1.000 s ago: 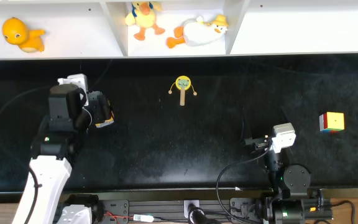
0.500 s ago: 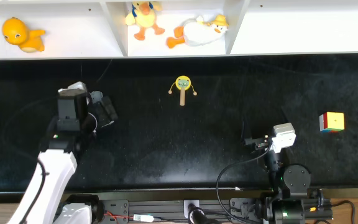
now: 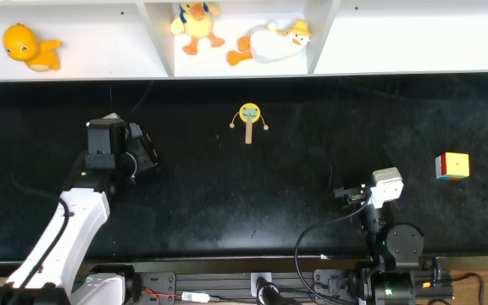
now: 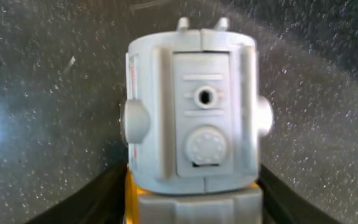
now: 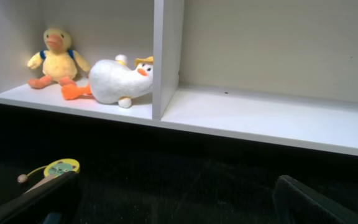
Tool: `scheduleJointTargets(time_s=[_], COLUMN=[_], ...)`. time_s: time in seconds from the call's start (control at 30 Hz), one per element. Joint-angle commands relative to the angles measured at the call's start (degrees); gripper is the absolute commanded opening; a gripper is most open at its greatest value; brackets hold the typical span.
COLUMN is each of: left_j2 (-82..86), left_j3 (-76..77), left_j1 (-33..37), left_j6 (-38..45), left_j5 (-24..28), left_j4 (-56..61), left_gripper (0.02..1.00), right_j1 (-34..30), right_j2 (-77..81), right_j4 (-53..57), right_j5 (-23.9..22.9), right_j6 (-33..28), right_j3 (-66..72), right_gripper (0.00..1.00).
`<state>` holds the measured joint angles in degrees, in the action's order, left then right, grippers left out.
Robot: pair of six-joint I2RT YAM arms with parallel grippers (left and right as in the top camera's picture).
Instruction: Store Toys
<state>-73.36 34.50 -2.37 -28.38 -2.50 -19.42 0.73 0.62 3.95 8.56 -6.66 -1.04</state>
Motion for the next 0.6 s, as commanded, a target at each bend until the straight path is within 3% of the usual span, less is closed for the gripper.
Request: scheduleJointTargets(time_s=[0.03,0.33,0.6], left_j2=[-0.35,5.18,7.78], left_j3=[-0.37,-0.28,5.95], left_j1=[0.37,0.37,0.37], left_j6=[-0.17,3.3,16.9], left_j5=[-0.61,-1.68,-2.16], left_j4=[-0.02,0.24,-6.32], left_gripper=[0.448,0.404,0.347], right_j1=[-0.39,-0.39,-0.39], right_j2=[-0.42,-0.42,-0.42], right_j4=[-0.33,-0.33,-0.33], right_j5=[-0.13,-0.13,-0.13], right_j6=[-0.17,-0.17,-0.17], right_j3=[0.79,0.79,0.79], right_gripper=[0.996,0.998,0.996])
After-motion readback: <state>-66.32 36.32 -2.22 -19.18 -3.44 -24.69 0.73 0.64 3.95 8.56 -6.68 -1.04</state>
